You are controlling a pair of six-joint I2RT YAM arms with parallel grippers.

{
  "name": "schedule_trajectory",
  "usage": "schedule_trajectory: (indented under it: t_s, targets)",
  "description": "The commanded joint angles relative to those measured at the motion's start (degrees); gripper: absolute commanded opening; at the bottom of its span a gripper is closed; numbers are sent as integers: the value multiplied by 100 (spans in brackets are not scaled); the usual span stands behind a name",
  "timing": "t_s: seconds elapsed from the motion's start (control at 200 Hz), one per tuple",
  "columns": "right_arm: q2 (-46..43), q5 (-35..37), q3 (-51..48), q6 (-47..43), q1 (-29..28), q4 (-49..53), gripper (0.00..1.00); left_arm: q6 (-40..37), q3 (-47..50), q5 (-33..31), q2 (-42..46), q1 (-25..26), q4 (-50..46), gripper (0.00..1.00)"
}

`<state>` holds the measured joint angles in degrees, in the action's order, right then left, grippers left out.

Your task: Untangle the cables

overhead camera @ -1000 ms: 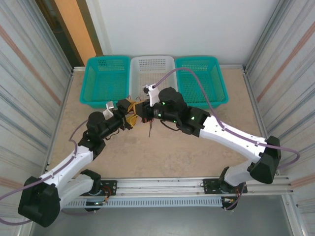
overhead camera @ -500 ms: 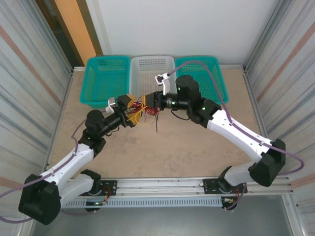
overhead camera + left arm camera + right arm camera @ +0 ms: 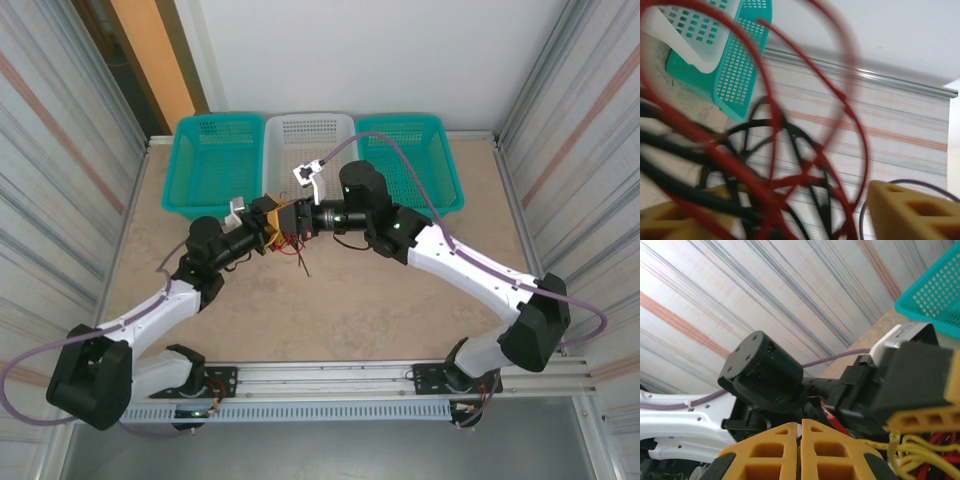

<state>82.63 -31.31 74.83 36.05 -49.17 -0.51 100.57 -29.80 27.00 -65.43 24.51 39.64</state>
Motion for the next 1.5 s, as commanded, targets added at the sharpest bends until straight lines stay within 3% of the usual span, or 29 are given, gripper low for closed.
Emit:
schedule_trajectory:
  t_s: [0.0, 0.07, 0.195, 0.236, 0.316, 0.376, 0.436, 0.611, 0.681, 0.817, 1.002, 1.168, 1.313, 1.493]
  targets:
    - [-110, 40, -100, 159, -41, -277, 0, 13, -285, -15, -29, 45, 545, 38]
    - [-179, 188, -81, 131, -41, -175, 0, -28, -298, -27, -23, 36, 516, 23]
    - [-320, 890, 102, -45, -119, 439, 0, -264, -321, -17, 100, 23, 125, 7]
    - [-350, 1290, 232, -134, -168, 751, 0, -464, -397, 33, 195, -2, -290, 0]
    - [-307, 2114, 642, -236, -280, 1620, 5, -1219, -703, 22, 511, -41, -1865, 0]
    - [-210, 2662, 998, -253, -354, 2227, 13, -1949, -1032, -218, 758, -39, -3224, 0]
    - [-88, 3040, 1313, -298, -420, 2770, 28, -2430, -1274, -450, 921, -49, -4145, 0]
    - [54, 3733, 1810, -447, -691, 3669, 59, -2632, -1254, -402, 1095, -275, -4522, 0]
    - [-8, 3961, 1855, -470, -802, 3765, 64, -2963, -1434, -554, 1086, -279, -4895, 0]
    - [-34, 3849, 2122, -356, -821, 4055, 59, -3178, -1603, -542, 961, -298, -4755, 0]
    - [-311, 3261, 1588, -160, -937, 3580, 30, -3157, -1819, -396, 687, -320, -4407, 0]
    - [-643, 2563, 730, 174, -920, 2689, 30, -3213, -1935, -366, 575, -327, -4410, 0]
    - [-809, 2353, 358, 403, -869, 2248, 43, -3107, -1829, -315, 557, -338, -4199, 0]
    - [-708, 2013, 181, 662, -805, 1766, 36, -3087, -1765, -296, 582, -336, -4141, 0]
